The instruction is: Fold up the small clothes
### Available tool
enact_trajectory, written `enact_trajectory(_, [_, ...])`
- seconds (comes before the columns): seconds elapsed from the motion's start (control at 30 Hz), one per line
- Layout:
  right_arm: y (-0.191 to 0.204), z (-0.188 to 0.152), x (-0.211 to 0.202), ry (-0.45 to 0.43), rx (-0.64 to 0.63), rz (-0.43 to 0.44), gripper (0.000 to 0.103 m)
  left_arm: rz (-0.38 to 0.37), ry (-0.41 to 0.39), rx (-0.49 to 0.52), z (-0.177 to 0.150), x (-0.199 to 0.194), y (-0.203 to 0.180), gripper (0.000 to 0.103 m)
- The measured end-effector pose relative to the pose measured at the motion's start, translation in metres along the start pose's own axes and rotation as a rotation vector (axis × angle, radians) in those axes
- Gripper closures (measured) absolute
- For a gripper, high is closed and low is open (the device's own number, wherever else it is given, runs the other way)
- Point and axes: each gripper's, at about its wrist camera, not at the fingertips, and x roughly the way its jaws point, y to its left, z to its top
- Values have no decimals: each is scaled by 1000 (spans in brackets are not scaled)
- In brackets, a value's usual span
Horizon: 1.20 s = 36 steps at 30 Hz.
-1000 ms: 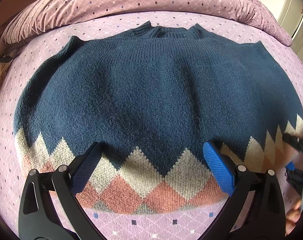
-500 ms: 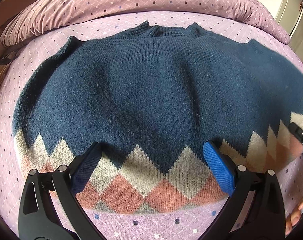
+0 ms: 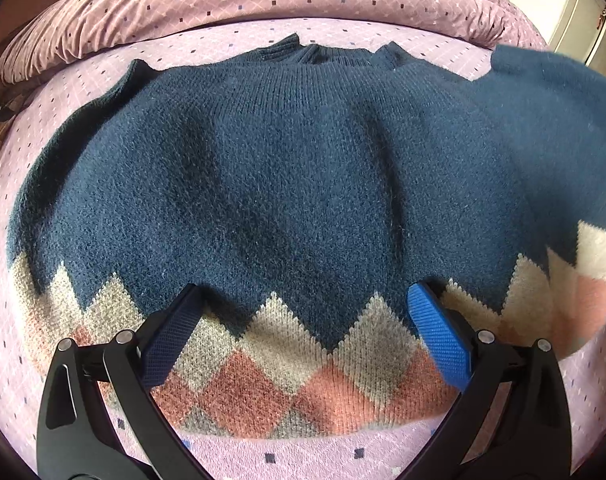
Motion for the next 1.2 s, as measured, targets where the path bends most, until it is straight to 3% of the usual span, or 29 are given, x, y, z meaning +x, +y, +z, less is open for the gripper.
enact_trajectory(0.23, [28,5,-15,-36,-63,29,85,-6,-9,-10,0,3,1,3])
enact_trajectory(0.37, [43,9,-21,-56,-67,23,85,-41,-49,-36,1,-18,15,4])
enact_trajectory(0.57, [97,3,-26,-106,-165,19,85,-93,-66,-114,-2,-50,90,4])
enact_trajectory(0.83, [202,-41,-18,-140,-330,96,85,41,-179,-167,-17,-72,229,4])
enact_trajectory(1.0, [259,-79,-12,-120,-450,131,85,117,-165,-244,-35,-71,312,4])
enact_trajectory(1.2, [310,-143,4,-23,-651,152,85,176,-162,-299,-58,-80,366,4])
